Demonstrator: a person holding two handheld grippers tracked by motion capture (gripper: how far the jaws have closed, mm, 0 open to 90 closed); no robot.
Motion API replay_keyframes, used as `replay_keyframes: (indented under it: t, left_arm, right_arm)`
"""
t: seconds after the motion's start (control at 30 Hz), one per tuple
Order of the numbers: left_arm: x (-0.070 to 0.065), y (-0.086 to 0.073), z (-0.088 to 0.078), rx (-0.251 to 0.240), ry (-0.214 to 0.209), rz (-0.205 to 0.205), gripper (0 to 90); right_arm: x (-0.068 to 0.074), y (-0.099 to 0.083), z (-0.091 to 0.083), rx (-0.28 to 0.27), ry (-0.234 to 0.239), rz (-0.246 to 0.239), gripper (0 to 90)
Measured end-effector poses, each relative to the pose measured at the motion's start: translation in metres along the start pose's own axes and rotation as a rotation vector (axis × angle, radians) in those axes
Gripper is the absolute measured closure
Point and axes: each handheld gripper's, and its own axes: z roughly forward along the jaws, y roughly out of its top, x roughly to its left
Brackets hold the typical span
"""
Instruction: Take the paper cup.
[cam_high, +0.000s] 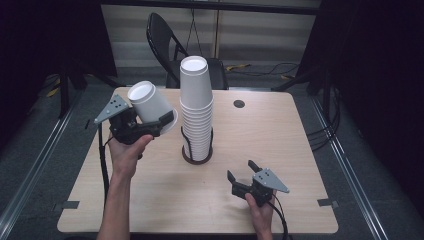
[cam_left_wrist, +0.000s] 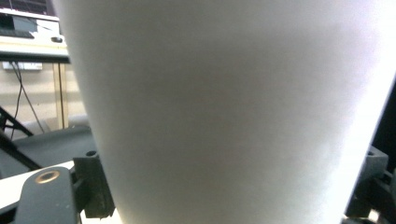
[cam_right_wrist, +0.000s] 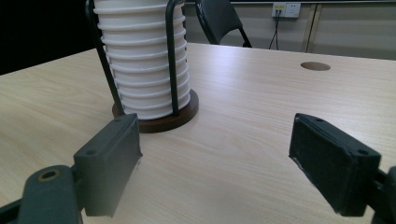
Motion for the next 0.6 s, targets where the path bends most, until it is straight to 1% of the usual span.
replay_keyframes:
  t: [0.13,0.2,0.27,0.3,0.33,0.4,0.43,0.47,0.5,0.53,0.57,0.6]
  left_arm:
    - [-0.002,-0.016,0.001,0.030,0.011,-0.010,15.5]
    - [-0.002,-0.023,0.001,0.043,0.005,-0.016,15.4]
    - [-0.004,-0.029,0.002,0.064,0.000,-0.011,15.4]
    - [-0.005,-0.032,0.002,0.068,-0.002,-0.013,15.4]
    - [-0.007,-0.036,0.002,0.078,0.002,-0.014,15.4]
    - [-0.010,-0.040,0.002,0.084,-0.001,-0.016,15.4]
    - [-0.011,-0.043,0.001,0.096,0.002,-0.010,15.4]
    - [-0.013,-0.046,0.002,0.103,0.006,-0.013,15.4]
    - [-0.015,-0.049,0.002,0.107,0.004,-0.017,15.5]
    - [-0.016,-0.051,0.002,0.114,-0.001,-0.015,15.5]
    - [-0.017,-0.053,0.003,0.117,0.000,-0.016,15.5]
    - [-0.019,-0.056,0.003,0.121,0.001,-0.018,15.5]
  right_arm:
    - [0.001,0.000,0.000,0.005,0.006,-0.009,16.3]
    - [0.002,0.000,0.000,0.006,0.002,-0.017,16.4]
    - [0.003,0.000,0.000,0.006,-0.015,-0.023,16.7]
    - [0.003,0.000,0.001,0.009,-0.013,-0.023,16.7]
    - [0.004,0.000,0.001,0.008,-0.018,-0.027,16.8]
    - [0.005,0.000,0.002,0.010,-0.024,-0.046,16.9]
    - [0.007,0.000,0.002,0.014,-0.028,-0.058,17.0]
    - [0.008,0.001,0.002,0.019,-0.031,-0.071,17.2]
    - [0.010,0.001,0.003,0.024,-0.022,-0.085,18.8]
    - [0.011,0.001,0.002,0.017,-0.009,-0.087,22.9]
    - [0.012,0.000,0.002,0.007,0.004,-0.086,24.9]
    - [0.013,0.000,0.002,0.007,0.014,-0.081,24.7]
